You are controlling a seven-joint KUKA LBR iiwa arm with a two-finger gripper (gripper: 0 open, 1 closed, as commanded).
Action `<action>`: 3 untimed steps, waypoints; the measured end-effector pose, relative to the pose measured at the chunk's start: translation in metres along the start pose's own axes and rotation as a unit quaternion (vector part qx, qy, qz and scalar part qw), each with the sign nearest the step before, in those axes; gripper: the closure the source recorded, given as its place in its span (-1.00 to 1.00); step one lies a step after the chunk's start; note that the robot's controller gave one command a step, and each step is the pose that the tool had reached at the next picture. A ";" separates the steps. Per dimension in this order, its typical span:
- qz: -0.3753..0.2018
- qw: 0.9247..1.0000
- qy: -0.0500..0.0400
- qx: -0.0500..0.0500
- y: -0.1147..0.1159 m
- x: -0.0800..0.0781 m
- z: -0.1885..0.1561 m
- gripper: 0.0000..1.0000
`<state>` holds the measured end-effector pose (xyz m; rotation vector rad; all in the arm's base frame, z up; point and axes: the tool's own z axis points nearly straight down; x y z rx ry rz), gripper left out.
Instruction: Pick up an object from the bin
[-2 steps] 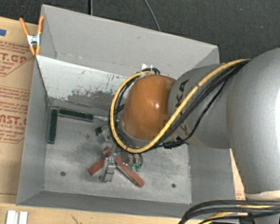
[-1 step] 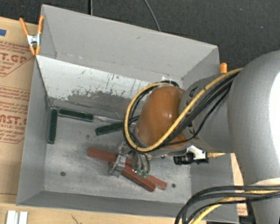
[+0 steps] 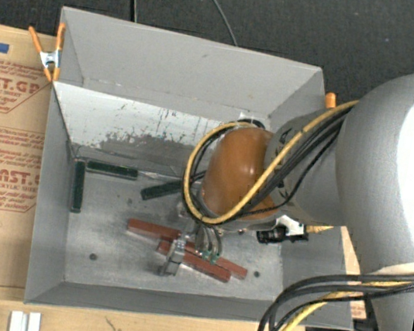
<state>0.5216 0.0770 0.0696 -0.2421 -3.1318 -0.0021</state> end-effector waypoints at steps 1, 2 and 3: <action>0.000 1.000 0.000 0.000 0.000 0.000 0.000 1.00; 0.000 1.000 0.000 0.000 0.000 0.000 0.000 1.00; -0.015 1.000 -0.003 -0.001 0.014 0.042 -0.172 1.00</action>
Offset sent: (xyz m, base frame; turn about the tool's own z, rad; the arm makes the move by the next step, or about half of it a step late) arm 0.0000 0.0000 0.0000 0.0000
